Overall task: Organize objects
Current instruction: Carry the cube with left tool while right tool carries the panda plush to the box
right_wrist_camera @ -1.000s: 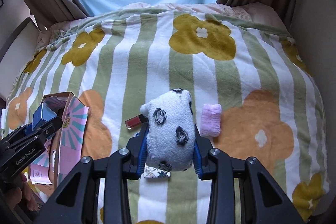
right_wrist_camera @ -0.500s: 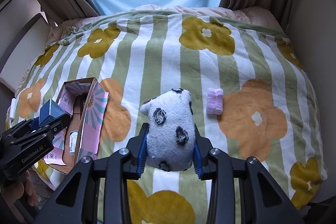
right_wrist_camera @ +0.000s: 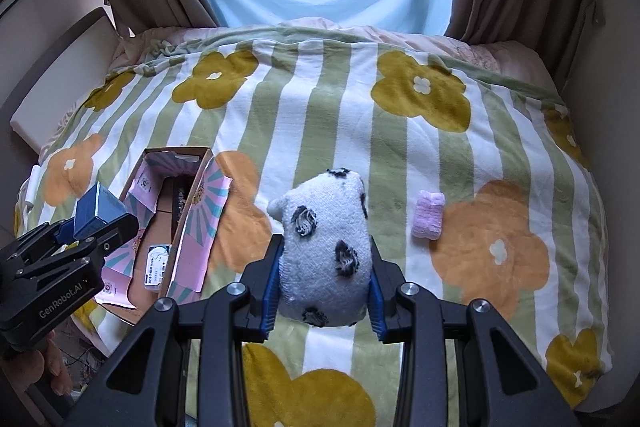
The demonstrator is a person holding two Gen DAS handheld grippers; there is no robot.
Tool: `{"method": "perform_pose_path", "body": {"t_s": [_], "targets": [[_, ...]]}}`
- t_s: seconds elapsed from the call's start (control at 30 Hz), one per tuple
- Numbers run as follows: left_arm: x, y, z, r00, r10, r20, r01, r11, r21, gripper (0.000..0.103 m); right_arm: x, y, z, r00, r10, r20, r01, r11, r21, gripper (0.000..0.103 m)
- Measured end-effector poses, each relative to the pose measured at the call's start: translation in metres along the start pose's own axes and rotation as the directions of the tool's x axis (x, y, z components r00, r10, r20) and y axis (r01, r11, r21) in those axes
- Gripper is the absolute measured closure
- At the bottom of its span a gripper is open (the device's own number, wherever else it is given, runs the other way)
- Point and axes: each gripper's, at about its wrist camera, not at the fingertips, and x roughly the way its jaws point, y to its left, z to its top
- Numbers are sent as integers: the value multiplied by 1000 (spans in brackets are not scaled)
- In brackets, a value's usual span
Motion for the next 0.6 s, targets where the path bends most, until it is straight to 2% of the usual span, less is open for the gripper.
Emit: {"method": "perform_pose_path", "body": {"t_s": [0.27, 0.6], "targets": [[-11, 49, -13, 998, 71, -2, -70, 993, -98, 58, 15, 50, 11, 997, 80, -22, -82, 993, -89, 69], [-6, 122, -37, 988, 143, -55, -152, 961, -230, 58, 56, 118, 31, 984, 154, -86, -168, 967, -190, 69]]}}
